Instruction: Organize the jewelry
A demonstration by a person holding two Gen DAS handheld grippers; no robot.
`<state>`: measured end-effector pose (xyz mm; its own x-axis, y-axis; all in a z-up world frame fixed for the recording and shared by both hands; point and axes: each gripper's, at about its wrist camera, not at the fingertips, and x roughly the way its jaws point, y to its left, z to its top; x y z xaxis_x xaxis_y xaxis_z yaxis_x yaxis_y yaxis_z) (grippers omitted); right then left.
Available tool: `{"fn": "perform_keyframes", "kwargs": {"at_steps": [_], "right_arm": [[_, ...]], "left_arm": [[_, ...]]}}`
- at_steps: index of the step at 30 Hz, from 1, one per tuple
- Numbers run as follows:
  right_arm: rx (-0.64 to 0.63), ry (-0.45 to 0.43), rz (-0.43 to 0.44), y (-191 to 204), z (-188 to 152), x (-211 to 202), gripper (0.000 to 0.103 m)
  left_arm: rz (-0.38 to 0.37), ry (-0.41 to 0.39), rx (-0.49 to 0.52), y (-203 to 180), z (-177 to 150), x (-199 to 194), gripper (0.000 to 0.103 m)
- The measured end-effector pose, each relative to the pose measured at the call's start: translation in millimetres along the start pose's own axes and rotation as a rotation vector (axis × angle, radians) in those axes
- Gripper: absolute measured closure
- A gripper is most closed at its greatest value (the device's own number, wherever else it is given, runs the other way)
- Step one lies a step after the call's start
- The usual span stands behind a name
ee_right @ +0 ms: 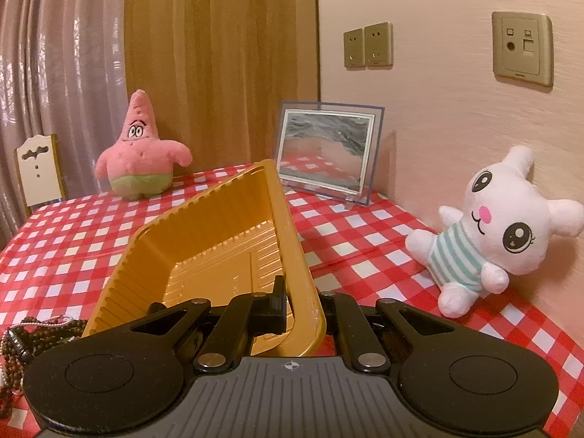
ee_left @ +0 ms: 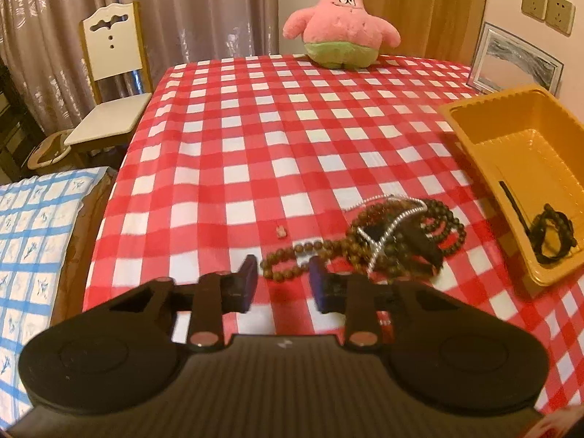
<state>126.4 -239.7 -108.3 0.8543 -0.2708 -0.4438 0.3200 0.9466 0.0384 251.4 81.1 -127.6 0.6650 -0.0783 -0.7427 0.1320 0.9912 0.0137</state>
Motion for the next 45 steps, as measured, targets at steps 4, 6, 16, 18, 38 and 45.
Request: {"fn": "perform_keyframes", "kwargs": {"at_steps": [4, 6, 16, 18, 38, 45], "right_arm": [[0.001, 0.002, -0.007, 1, 0, 0, 0.097], [0.003, 0.004, -0.008, 1, 0, 1, 0.097], [0.003, 0.011, -0.02, 2, -1, 1, 0.097], [0.004, 0.012, -0.021, 2, -1, 1, 0.097], [-0.001, 0.01, -0.027, 4, -2, 3, 0.097], [0.0, 0.015, -0.028, 5, -1, 5, 0.097]], "left_arm": [[0.0, -0.014, 0.014, 1, 8, 17, 0.081], [-0.003, -0.009, 0.019, 1, 11, 26, 0.081], [-0.011, 0.026, -0.027, 7, 21, 61, 0.084], [-0.014, 0.035, -0.028, 7, 20, 65, 0.086], [-0.131, -0.046, 0.012, -28, 32, 30, 0.097], [-0.308, -0.063, 0.092, -89, 42, 7, 0.097]]}}
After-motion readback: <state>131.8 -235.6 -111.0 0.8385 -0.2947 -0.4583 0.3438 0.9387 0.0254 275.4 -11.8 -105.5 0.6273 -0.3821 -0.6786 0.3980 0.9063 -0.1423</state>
